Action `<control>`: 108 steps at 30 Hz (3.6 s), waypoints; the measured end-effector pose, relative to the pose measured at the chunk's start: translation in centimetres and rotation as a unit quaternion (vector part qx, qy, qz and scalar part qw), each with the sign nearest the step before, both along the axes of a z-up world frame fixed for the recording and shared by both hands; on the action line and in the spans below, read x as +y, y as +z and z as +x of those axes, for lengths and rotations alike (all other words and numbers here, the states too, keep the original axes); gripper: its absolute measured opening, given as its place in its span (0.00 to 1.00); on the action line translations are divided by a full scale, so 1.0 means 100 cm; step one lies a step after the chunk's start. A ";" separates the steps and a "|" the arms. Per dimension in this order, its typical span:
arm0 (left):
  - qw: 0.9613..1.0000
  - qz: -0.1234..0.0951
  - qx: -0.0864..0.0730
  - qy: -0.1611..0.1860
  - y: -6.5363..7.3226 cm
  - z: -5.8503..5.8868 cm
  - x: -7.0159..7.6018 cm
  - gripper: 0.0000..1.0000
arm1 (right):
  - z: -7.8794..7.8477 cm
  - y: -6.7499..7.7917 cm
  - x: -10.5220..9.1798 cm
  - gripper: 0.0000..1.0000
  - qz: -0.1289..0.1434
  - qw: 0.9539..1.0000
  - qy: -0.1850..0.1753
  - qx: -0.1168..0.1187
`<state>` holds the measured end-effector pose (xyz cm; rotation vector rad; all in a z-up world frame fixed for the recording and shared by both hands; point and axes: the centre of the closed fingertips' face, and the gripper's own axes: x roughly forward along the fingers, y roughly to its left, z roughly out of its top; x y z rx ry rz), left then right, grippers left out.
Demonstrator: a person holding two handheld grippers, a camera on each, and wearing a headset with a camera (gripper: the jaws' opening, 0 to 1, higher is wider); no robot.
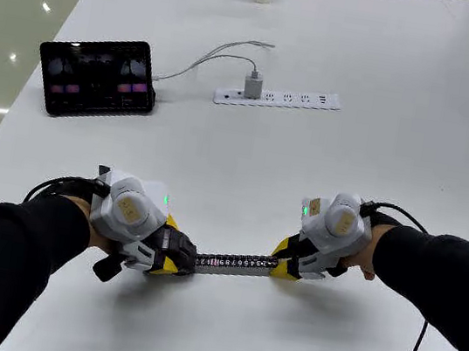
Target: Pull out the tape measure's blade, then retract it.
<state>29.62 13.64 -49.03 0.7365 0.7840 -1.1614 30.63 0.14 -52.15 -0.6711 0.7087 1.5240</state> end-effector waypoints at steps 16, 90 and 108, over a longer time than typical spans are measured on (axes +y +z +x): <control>1.000 -0.004 -0.002 0.001 0.001 0.000 -0.001 0.31 | 0.003 0.000 -0.012 0.10 -0.005 1.000 0.000 0.000; 1.000 -0.009 -0.004 0.001 0.000 0.001 -0.002 0.31 | 0.009 0.001 -0.066 0.10 -0.009 1.000 -0.020 0.004; 1.000 -0.014 -0.004 0.001 -0.001 0.001 -0.001 0.31 | 0.008 0.002 -0.082 0.10 -0.018 0.999 -0.027 0.002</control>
